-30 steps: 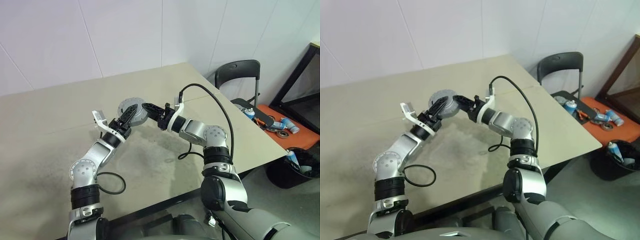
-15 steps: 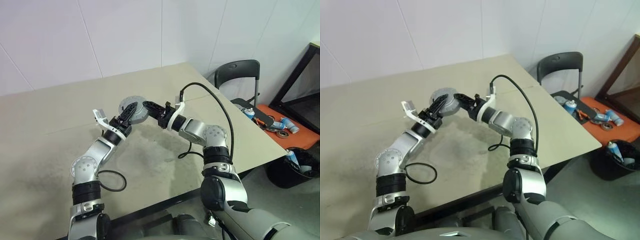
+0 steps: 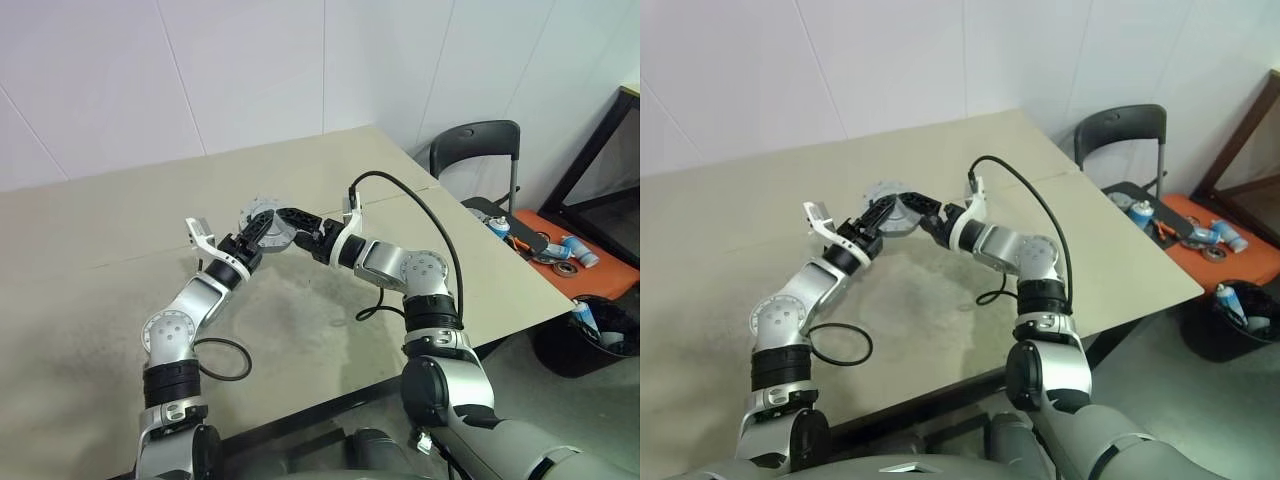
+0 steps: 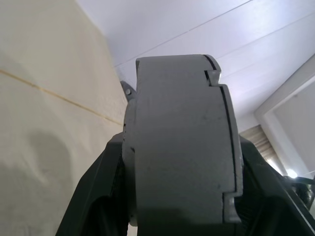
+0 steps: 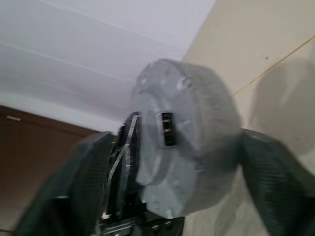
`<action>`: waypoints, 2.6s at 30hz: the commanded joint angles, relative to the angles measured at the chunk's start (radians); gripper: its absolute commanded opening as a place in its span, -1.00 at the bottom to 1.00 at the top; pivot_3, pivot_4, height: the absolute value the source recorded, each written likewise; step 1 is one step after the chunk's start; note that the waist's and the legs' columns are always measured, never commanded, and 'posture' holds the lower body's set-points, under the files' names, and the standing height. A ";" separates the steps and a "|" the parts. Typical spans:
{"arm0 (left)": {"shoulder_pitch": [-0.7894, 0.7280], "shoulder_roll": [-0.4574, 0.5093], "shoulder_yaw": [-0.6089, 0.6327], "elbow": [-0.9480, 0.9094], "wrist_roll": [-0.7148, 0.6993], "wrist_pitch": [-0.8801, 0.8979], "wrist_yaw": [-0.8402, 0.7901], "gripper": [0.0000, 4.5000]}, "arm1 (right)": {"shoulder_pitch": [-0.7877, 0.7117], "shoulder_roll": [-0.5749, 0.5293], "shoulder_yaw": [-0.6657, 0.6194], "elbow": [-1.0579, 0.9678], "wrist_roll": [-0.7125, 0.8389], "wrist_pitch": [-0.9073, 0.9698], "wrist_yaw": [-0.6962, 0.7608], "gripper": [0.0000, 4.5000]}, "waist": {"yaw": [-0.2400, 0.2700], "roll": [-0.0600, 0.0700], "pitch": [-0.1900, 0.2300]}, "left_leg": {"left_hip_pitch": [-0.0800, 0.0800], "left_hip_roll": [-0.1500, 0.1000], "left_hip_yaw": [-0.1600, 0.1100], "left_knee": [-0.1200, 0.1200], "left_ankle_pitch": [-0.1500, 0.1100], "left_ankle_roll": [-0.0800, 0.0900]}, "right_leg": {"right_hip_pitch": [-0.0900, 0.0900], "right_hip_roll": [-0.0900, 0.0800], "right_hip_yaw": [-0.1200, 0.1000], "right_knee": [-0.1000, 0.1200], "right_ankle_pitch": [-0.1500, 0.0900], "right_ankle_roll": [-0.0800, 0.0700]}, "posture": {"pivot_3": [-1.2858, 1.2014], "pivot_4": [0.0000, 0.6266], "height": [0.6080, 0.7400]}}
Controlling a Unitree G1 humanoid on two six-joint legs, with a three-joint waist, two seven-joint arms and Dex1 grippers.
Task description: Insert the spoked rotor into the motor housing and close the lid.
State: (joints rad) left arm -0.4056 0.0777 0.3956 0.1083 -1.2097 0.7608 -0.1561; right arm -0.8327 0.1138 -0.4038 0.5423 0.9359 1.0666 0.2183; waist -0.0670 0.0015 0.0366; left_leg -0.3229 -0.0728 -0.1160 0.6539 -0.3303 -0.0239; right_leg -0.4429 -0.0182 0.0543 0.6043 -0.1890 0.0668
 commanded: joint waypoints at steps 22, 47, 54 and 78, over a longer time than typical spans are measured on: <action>0.097 0.392 0.276 -0.007 0.086 -0.090 0.006 -0.05 | -0.014 0.005 0.019 0.012 -0.027 -0.042 0.023 0.77 | 0.001 -0.001 0.000 | 0.001 0.000 0.000 0.002 0.001 -0.002 | -0.001 0.001 0.000 0.006 0.000 0.000 | 0.03 -1.00 1.00; 0.120 0.416 0.227 0.291 0.403 -0.171 -0.058 -0.05 | -0.017 0.004 0.041 0.054 -0.095 -0.066 0.043 0.77 | -0.004 -0.004 -0.002 | 0.002 0.000 -0.001 0.005 0.001 -0.001 | -0.001 0.000 -0.001 0.009 0.000 0.000 | 0.03 -1.00 1.00; 0.131 0.427 0.244 0.317 0.418 -0.173 -0.096 0.69 | -0.012 0.005 0.043 0.045 -0.099 -0.056 0.045 0.78 | -0.003 -0.004 -0.002 | 0.002 0.000 -0.001 0.005 0.001 -0.001 | -0.001 0.001 -0.001 0.010 0.000 -0.001 | 0.03 -1.00 1.00; 0.096 0.870 0.342 0.476 0.466 -0.216 -0.470 0.69 | -0.038 -0.076 0.088 0.012 -0.119 -0.049 0.173 0.78 | -0.001 -0.004 -0.001 | 0.002 -0.001 -0.002 0.006 0.001 -0.001 | 0.001 -0.001 -0.003 0.009 0.000 0.000 | 0.03 -1.00 1.00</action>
State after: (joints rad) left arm -0.2857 0.9256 0.7588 0.6743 -0.7261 0.5239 -0.5795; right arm -0.8286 0.0677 -0.3204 0.6059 0.8090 1.0120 0.3448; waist -0.0682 -0.0023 0.0351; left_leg -0.3210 -0.0742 -0.1175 0.6599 -0.3296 -0.0253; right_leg -0.4421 -0.0197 0.0517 0.6133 -0.1888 0.0664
